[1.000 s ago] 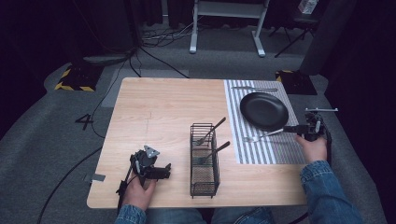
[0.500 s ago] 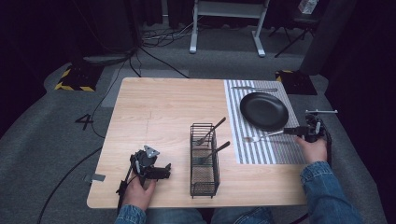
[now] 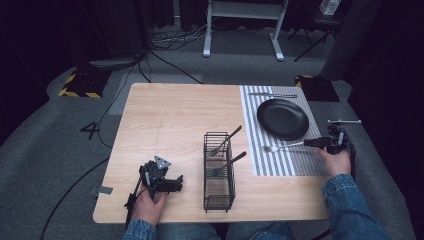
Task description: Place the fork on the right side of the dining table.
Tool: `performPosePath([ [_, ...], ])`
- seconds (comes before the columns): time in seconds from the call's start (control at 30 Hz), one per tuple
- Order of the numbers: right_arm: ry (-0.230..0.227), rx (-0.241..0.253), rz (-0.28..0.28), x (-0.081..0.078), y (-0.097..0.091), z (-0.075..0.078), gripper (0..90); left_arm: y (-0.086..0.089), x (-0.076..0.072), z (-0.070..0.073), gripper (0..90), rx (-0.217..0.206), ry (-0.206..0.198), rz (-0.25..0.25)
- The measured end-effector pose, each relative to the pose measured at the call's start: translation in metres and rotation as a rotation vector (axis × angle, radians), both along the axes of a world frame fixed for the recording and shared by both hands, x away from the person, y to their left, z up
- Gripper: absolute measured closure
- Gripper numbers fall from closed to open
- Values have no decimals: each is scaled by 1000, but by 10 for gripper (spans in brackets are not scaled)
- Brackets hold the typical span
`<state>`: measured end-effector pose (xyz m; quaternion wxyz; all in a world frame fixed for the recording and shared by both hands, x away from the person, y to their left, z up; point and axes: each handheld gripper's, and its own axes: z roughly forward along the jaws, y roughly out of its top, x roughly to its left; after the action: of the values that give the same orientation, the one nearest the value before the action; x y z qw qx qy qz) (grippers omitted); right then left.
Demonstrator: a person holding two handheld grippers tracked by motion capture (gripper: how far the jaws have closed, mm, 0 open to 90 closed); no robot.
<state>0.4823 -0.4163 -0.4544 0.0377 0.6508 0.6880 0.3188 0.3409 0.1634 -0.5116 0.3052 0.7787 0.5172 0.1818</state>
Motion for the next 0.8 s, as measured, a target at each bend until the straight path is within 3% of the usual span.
performPosePath([
  [0.47, 32, -13, -34, 1, -7, -7, 559, 0, 0, 0, 2, 0, 0, 0],
  [0.8, -9, -3, -23, 0, -8, 0, 550, 0, 0, 0, 2, 0, 0, 0],
])
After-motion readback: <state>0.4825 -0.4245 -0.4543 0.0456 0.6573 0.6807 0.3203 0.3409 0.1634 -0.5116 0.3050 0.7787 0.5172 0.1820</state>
